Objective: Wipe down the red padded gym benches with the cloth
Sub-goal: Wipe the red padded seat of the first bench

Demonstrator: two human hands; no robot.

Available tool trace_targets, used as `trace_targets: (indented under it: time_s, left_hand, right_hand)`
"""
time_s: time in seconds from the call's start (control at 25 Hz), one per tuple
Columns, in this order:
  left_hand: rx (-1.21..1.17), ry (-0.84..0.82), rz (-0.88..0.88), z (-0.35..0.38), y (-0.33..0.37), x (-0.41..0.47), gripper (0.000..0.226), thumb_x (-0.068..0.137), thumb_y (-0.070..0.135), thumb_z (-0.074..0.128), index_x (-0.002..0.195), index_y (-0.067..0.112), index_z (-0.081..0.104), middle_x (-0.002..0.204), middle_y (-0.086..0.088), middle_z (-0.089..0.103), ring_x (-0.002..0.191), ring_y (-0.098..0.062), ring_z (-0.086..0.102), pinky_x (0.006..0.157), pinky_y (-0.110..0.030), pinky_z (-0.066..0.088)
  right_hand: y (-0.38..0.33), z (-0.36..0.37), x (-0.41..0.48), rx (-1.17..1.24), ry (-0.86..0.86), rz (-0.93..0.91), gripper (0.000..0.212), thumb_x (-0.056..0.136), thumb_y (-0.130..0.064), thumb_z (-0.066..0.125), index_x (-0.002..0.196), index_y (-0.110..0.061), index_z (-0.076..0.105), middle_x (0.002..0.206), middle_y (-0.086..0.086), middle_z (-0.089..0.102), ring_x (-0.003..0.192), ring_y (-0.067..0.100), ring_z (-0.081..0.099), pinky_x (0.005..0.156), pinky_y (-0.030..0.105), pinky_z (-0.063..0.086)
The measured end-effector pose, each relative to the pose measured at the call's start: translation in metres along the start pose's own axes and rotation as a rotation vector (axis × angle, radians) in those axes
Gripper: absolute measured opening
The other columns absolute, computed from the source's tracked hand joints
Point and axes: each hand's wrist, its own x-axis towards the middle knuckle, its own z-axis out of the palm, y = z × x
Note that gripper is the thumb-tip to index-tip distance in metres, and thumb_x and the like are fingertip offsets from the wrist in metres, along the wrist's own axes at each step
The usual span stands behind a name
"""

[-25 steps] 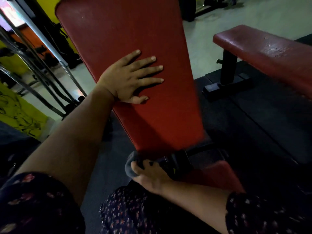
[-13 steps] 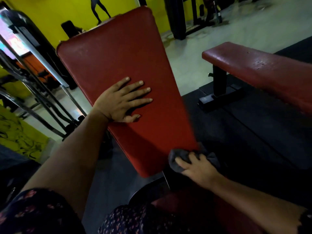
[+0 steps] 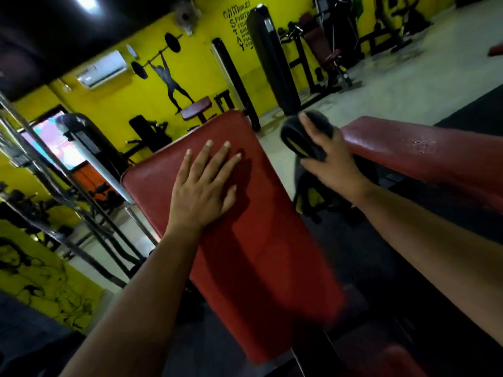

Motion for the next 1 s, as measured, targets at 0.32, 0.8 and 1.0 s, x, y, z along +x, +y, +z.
trace_targets:
  time_s: [0.32,0.8,1.0]
  left_hand:
    - [0.021,-0.105,-0.264,0.028,0.027,0.016,0.062,0.095,0.045,0.044,0.152,0.022,0.036,0.16,-0.005,0.03,0.148,-0.027,0.023,0.12,-0.049,0.014]
    - [0.005,-0.093,-0.303,0.03,0.035,0.008,0.062,0.092,0.046,0.047,0.149,0.02,0.042,0.156,-0.006,0.036,0.147,-0.029,0.026,0.12,-0.048,0.014]
    - [-0.014,-0.077,-0.302,0.029,0.036,0.008,0.061,0.092,0.046,0.047,0.147,0.02,0.044,0.156,-0.006,0.037,0.147,-0.028,0.026,0.12,-0.047,0.013]
  right_hand:
    - [-0.035,0.037,0.075,0.059,-0.349,-0.08,0.075,0.082,-0.03,0.055,0.142,-0.063,0.024,0.153,0.007,0.02,0.135,0.025,0.035,0.107,0.032,0.039]
    - [0.004,0.043,0.04,0.186,-0.383,0.02,0.07,0.089,-0.01,0.058,0.141,-0.05,0.035,0.143,0.003,0.032,0.129,0.017,0.039,0.1,0.023,0.035]
    - [-0.003,0.046,0.041,0.015,-0.393,0.157,0.065,0.088,-0.023,0.056,0.147,-0.04,0.034,0.127,0.005,0.043,0.112,0.022,0.051,0.09,0.033,0.045]
